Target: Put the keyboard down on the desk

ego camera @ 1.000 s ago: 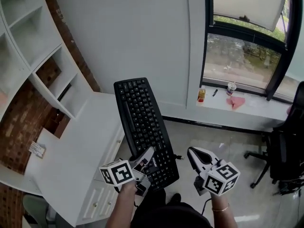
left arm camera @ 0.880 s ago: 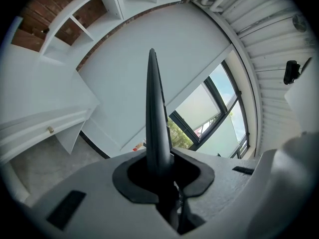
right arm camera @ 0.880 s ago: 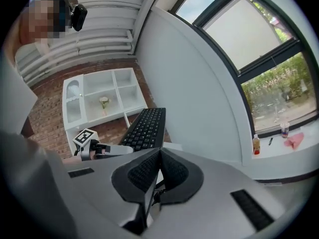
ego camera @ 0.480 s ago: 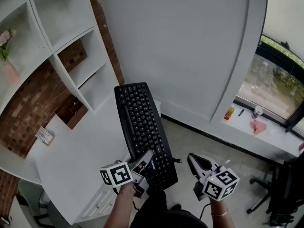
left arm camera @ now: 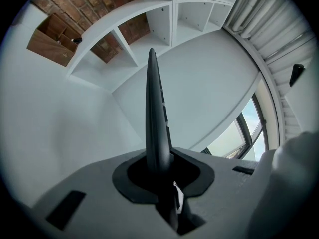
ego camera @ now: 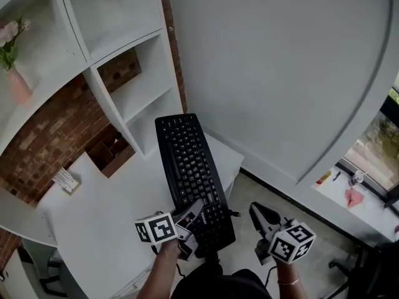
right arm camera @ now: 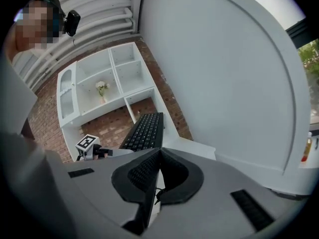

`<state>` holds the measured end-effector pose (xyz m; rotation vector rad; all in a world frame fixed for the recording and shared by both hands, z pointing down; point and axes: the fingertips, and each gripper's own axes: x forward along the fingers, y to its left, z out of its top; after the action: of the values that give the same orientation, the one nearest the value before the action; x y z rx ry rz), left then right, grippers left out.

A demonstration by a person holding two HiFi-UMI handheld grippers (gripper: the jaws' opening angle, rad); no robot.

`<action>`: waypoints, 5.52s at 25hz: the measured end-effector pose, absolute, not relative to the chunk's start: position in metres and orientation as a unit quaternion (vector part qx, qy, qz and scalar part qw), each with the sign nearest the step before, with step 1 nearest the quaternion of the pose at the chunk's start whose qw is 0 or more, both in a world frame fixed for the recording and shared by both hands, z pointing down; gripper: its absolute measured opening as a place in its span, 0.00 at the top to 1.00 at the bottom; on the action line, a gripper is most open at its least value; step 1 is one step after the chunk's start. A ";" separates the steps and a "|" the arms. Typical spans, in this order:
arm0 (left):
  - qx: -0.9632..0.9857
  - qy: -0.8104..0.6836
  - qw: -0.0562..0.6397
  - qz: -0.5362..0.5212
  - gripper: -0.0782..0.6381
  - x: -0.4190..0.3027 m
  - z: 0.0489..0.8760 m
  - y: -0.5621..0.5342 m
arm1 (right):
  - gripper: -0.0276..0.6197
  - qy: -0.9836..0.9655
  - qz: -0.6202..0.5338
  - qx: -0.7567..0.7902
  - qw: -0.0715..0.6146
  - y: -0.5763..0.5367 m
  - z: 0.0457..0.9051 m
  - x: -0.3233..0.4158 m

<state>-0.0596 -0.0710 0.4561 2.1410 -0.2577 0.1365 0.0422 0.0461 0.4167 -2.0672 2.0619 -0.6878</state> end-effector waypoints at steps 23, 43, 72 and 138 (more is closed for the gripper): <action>0.795 -0.255 0.549 -0.034 0.79 -0.005 0.506 -0.238 | 0.95 0.803 -0.257 -0.537 0.017 -0.185 0.426 0.121; 0.724 -0.340 0.596 -0.071 0.79 0.013 0.568 -0.338 | 0.95 0.845 -0.308 -0.435 -0.044 -0.272 0.472 0.149; 0.714 -0.427 0.548 0.084 0.52 -0.015 0.605 -0.347 | 0.95 0.849 -0.318 -0.419 -0.053 -0.276 0.480 0.130; 0.846 -0.515 0.127 0.055 0.87 -0.032 0.426 -0.225 | 0.95 0.873 -0.155 -0.460 -0.046 -0.216 0.417 0.122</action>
<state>-0.0317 -0.2254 0.4262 2.4615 -1.4986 0.1605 0.1221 -0.2163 0.4169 -1.4902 2.8255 -0.5017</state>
